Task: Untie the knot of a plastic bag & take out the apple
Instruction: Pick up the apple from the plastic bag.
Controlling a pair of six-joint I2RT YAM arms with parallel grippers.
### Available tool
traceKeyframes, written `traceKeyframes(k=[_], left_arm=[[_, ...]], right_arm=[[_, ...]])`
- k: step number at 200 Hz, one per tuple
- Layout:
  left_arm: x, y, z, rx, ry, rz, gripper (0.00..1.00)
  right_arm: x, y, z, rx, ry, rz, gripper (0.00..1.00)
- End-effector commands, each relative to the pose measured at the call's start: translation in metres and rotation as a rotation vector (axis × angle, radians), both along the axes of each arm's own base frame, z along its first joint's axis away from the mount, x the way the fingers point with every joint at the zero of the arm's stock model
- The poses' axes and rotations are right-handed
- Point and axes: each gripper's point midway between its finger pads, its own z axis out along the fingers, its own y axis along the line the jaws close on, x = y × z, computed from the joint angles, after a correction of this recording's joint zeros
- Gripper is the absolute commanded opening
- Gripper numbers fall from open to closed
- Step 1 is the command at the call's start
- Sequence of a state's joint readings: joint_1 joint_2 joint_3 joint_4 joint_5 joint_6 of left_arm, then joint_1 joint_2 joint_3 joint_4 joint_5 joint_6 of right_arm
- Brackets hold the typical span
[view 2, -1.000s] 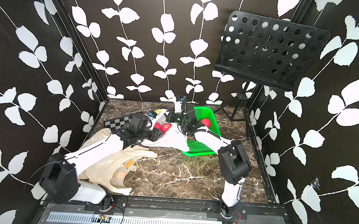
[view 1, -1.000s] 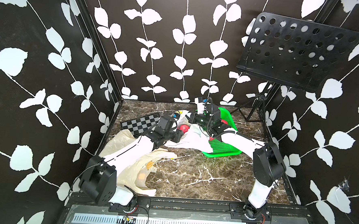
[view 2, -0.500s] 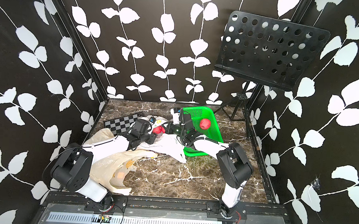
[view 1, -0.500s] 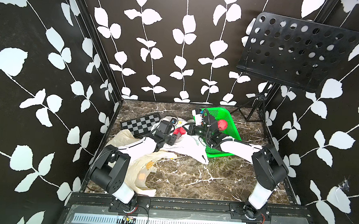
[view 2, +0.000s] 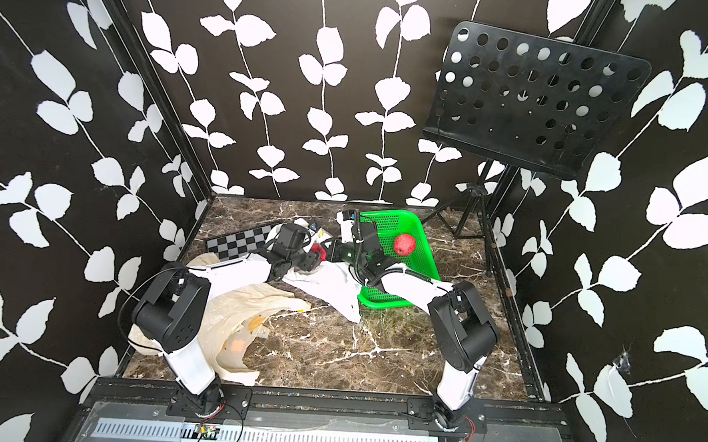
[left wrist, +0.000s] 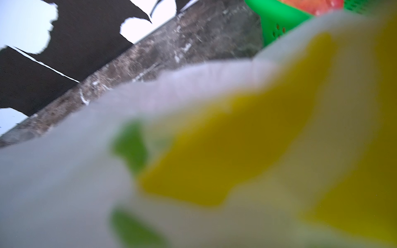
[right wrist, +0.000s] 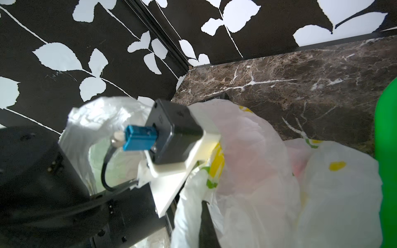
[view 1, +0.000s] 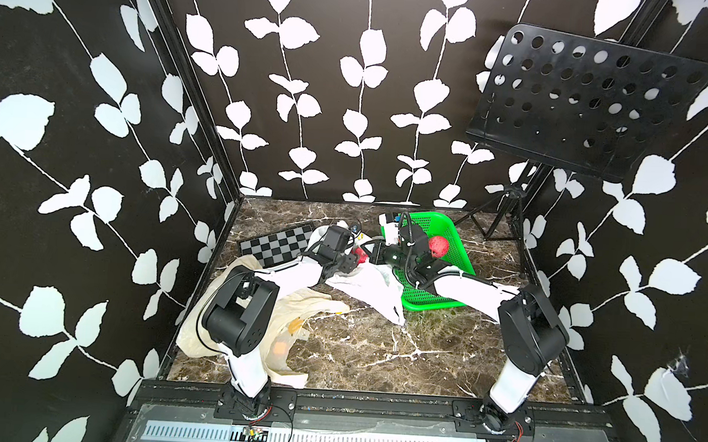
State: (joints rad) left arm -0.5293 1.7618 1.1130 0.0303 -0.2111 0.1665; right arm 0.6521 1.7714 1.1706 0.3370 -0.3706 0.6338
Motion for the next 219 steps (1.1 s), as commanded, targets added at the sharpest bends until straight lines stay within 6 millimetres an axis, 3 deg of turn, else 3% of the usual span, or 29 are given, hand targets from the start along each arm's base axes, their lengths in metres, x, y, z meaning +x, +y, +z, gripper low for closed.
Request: traceKeyframes(k=[1,36,66,147,176,219], left_arm=[[0.012,0.007,0.016,0.022,-0.038,0.028,0.77],[-0.007,-0.043,0.024,-0.235,0.045,-0.216,0.78],[-0.012,-0.057,0.017,-0.358,0.111,-0.230,0.79],[0.022,-0.063,-0.017,-0.303,0.165,-0.089,0.83],[0.023,-0.056,-0.038,-0.225,0.180,-0.040,0.86],[0.017,-0.056,-0.053,-0.200,0.233,-0.050,0.93]], right_arm=[[0.000,-0.002,0.009,-0.036,-0.053,0.021,0.04],[-0.002,-0.011,-0.004,-0.087,-0.048,0.033,0.04],[-0.005,-0.017,-0.010,-0.124,-0.059,0.032,0.04],[-0.007,-0.011,0.000,-0.071,-0.060,0.052,0.04],[0.002,-0.014,0.009,-0.015,-0.048,0.027,0.03],[0.016,-0.018,0.023,0.002,-0.061,0.004,0.03]])
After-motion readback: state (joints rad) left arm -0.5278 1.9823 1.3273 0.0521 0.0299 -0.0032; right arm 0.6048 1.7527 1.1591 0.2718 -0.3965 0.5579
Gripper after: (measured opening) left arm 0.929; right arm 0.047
